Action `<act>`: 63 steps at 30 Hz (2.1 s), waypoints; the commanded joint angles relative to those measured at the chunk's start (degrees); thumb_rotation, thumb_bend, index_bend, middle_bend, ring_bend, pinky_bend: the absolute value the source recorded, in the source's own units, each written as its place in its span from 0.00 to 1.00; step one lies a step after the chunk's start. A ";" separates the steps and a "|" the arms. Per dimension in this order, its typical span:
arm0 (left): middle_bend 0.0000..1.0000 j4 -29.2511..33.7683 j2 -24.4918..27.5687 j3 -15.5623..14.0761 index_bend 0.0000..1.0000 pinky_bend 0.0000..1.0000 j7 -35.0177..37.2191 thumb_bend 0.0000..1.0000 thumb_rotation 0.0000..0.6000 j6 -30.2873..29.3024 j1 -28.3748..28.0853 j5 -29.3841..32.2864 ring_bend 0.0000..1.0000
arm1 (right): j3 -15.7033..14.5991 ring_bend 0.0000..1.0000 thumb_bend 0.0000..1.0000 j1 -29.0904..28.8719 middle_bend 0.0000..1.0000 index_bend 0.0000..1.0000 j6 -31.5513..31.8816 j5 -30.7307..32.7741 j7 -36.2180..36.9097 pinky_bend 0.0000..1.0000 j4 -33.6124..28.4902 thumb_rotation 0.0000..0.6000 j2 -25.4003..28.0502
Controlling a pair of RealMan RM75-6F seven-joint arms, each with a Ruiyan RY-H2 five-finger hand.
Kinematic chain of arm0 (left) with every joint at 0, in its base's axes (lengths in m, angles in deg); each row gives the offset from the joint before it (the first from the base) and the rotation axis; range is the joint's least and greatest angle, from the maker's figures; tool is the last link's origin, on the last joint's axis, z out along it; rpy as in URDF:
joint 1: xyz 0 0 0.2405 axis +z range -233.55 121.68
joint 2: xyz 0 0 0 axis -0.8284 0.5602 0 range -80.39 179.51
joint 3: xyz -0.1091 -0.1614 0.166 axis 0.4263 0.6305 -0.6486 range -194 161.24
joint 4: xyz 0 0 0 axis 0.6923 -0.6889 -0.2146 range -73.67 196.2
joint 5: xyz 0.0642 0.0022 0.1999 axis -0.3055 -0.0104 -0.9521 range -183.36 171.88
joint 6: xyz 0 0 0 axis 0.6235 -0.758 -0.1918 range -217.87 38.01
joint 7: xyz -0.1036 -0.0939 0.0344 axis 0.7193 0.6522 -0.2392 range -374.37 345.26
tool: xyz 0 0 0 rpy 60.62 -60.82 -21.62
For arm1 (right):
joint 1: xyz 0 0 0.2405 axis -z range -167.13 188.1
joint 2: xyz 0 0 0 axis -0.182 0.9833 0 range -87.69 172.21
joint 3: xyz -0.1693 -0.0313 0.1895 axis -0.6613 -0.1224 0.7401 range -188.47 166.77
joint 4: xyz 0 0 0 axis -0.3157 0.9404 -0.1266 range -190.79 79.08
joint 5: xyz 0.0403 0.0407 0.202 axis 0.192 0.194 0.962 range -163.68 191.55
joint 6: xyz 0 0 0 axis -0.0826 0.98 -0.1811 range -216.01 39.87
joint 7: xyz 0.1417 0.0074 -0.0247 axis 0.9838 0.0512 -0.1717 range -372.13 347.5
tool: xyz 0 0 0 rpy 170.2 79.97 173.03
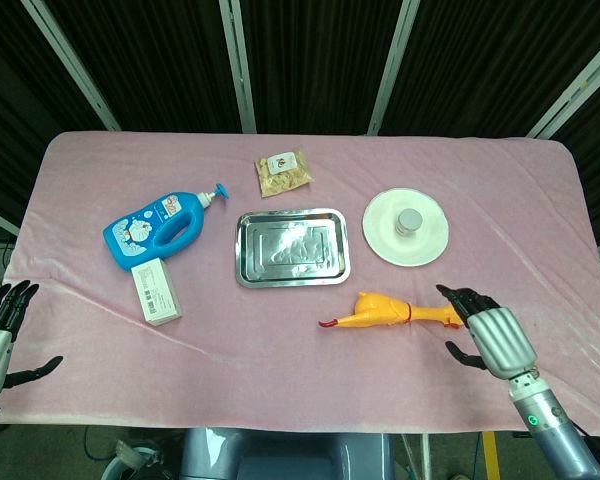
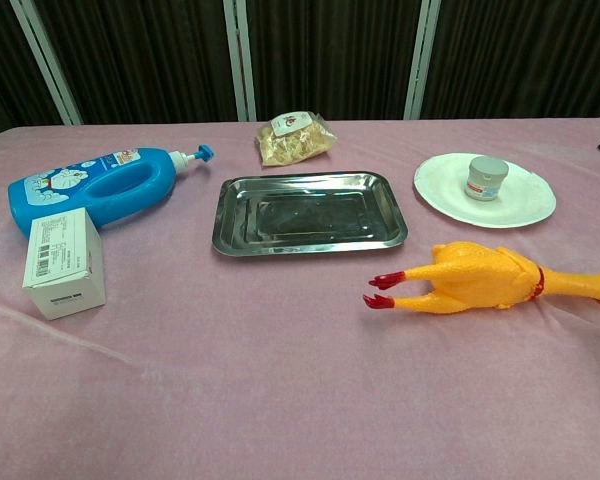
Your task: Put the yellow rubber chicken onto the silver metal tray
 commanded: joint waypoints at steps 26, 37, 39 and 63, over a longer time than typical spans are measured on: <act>0.06 -1.26 -0.18 -0.14 0.02 0.00 1.55 0.00 1.00 2.35 -0.29 1.80 0.03 | 1.79 0.23 0.31 -12.70 0.24 0.19 -20.29 14.59 0.00 0.34 18.32 1.00 -13.00; 0.06 -2.07 -0.33 -0.41 0.02 0.00 2.82 0.00 1.00 2.57 0.08 2.29 0.03 | 0.84 0.32 0.31 -12.73 0.34 0.37 -20.12 14.58 1.44 0.44 21.18 1.00 -14.85; 0.06 -2.11 -0.32 -0.45 0.03 0.00 3.10 0.00 1.00 2.39 0.14 2.09 0.03 | 0.56 0.38 0.31 -12.69 0.39 0.42 -19.64 13.96 2.39 0.49 21.92 1.00 -15.59; 0.16 -0.51 0.99 -0.20 0.10 0.02 4.16 0.00 1.00 5.60 -3.98 -2.69 0.07 | -2.09 0.81 0.43 -15.14 0.80 1.00 -18.83 5.33 24.03 0.97 16.72 1.00 -9.37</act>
